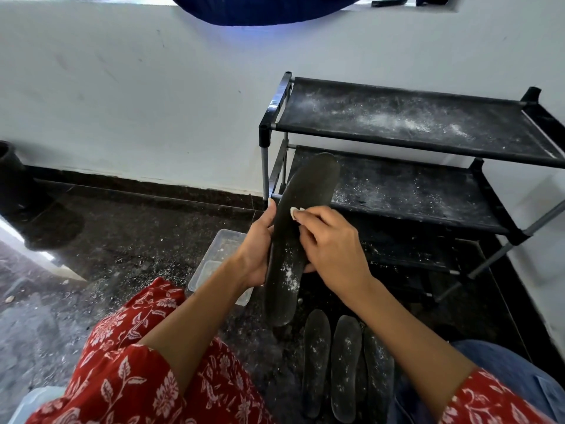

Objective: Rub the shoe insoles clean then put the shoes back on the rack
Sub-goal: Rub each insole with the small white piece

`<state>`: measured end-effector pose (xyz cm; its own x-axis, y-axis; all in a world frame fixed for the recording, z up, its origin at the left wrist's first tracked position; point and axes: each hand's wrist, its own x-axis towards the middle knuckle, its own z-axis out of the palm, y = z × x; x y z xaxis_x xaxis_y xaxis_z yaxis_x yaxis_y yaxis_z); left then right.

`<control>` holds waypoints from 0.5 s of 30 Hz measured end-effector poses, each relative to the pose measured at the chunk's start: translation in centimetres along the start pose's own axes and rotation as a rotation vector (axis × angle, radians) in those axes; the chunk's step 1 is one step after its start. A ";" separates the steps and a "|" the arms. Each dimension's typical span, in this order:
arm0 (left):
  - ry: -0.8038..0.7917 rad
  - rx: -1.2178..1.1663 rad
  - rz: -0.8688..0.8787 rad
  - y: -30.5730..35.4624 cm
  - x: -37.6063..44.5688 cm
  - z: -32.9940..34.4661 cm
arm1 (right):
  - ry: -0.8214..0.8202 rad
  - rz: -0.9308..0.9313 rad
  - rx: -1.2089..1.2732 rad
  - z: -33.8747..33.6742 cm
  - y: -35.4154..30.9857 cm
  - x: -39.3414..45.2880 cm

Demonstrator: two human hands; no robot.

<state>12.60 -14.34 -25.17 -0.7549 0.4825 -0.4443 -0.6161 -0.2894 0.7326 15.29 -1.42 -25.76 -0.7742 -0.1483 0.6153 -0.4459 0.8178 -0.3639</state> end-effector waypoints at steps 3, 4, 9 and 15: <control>0.056 0.020 0.027 -0.2 0.2 0.0 | -0.006 0.002 0.045 0.0 -0.3 0.0; 0.075 0.019 0.035 -0.2 0.3 0.0 | -0.018 -0.006 0.055 0.1 -0.5 -0.1; 0.016 0.007 0.047 -0.1 0.4 -0.5 | -0.137 -0.056 0.118 0.8 -2.1 -0.9; -0.023 -0.058 0.083 0.2 0.3 -0.7 | -0.249 -0.084 0.241 0.4 -2.7 -1.1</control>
<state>12.10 -14.82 -25.46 -0.7986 0.4738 -0.3712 -0.5645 -0.3757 0.7350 17.17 -3.72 -25.73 -0.8026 -0.3651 0.4717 -0.5831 0.6467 -0.4917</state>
